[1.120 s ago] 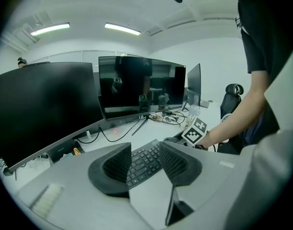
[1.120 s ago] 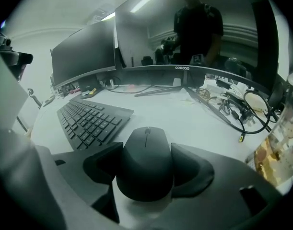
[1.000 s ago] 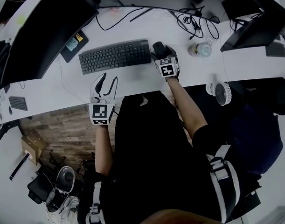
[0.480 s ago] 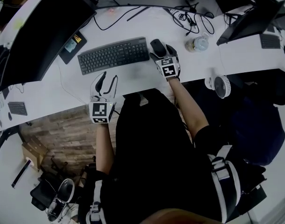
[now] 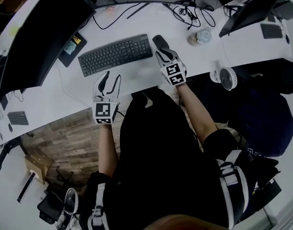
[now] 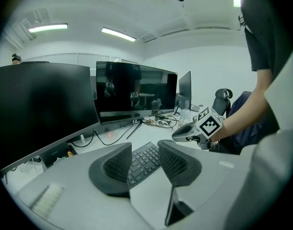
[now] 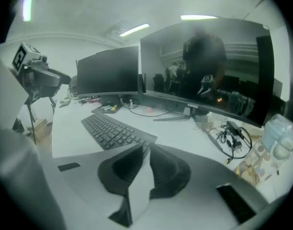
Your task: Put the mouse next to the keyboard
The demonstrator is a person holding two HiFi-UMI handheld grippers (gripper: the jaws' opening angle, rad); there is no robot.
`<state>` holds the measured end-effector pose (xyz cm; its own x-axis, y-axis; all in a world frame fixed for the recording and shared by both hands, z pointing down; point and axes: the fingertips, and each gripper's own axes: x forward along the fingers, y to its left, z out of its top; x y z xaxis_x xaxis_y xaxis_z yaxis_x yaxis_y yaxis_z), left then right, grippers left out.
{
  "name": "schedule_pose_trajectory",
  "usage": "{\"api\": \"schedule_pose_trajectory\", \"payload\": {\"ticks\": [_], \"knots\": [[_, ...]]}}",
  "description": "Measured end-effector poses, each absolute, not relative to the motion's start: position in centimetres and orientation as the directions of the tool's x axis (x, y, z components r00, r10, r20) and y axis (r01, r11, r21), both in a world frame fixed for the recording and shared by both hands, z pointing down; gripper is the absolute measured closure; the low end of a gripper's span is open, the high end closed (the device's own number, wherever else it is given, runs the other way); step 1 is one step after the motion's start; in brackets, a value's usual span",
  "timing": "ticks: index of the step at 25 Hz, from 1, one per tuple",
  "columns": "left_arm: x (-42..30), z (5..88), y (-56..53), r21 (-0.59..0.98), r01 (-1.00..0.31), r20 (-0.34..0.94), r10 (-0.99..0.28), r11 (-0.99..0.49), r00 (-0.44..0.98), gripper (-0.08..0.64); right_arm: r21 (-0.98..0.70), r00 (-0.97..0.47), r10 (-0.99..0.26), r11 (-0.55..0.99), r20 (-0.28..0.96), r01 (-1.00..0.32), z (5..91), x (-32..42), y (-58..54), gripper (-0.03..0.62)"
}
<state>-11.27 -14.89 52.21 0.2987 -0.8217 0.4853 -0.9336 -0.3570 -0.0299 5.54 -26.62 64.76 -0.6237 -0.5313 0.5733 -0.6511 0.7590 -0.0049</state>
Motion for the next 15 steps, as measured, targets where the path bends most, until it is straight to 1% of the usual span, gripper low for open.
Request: {"api": "schedule_pose_trajectory", "payload": {"ticks": [1, 3, 8, 10, 15], "knots": [[-11.3, 52.3, -14.8, -0.03, -0.93, 0.486, -0.819, -0.365, 0.306, 0.385, 0.021, -0.635, -0.537, 0.772, 0.555, -0.635, 64.1, 5.2, -26.1, 0.589], [-11.2, 52.2, -14.8, -0.026, -0.922, 0.482, -0.812, -0.387, 0.328, 0.394, 0.06, -0.653, -0.538, 0.794, 0.533, -0.605, 62.9, 4.6, -25.0, 0.59], [-11.3, 51.6, -14.8, -0.012, -0.896, 0.453, -0.802, -0.443, 0.39, 0.528, 0.067, -0.671, -0.525, 0.811, 0.524, -0.582, 61.1, 3.4, -22.4, 0.591], [-11.2, 51.4, -14.7, -0.007, -0.887, 0.446, -0.795, -0.462, 0.411, 0.56, 0.058, -0.675, -0.524, 0.81, 0.519, -0.584, 60.4, 3.4, -21.5, 0.591], [-11.0, 51.3, -14.5, 0.002, -0.863, 0.439, -0.775, -0.505, 0.455, 0.561, 0.06, -0.664, -0.548, 0.792, 0.509, -0.607, 59.3, 4.3, -19.6, 0.591]]}}
